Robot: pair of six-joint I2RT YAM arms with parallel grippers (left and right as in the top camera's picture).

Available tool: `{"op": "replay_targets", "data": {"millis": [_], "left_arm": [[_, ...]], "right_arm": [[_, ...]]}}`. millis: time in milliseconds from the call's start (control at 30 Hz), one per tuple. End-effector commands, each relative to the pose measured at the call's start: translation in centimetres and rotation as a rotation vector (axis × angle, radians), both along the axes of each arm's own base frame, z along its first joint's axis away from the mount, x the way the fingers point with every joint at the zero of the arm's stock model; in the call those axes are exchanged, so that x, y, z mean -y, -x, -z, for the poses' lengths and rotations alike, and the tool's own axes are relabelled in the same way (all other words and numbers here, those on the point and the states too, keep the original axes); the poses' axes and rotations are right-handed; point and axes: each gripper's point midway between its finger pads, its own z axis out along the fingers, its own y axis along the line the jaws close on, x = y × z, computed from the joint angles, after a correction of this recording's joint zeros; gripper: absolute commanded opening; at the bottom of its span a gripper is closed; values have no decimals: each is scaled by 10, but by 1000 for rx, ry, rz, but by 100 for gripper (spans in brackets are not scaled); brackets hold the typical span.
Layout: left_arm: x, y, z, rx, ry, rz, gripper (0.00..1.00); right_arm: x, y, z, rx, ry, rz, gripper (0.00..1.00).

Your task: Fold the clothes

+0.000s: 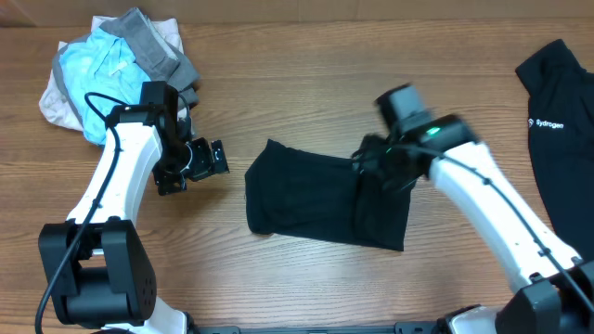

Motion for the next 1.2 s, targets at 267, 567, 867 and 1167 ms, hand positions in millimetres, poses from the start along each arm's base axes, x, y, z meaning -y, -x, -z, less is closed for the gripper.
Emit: {"op": "replay_targets", "data": {"millis": [267, 567, 867, 1167], "left_arm": [[2, 2, 2, -9, -3, 2, 100], [2, 2, 2, -9, -3, 2, 100], [2, 2, 2, -9, -2, 2, 100], [2, 2, 2, -10, -3, 2, 100]], "right_arm": [[0, -17, -15, 96, -560, -244, 4], [-7, -25, 48, -11, -615, -226, 4], [-17, -25, 98, -61, -685, -223, 4], [-16, -25, 141, -124, -687, -171, 4]]}}
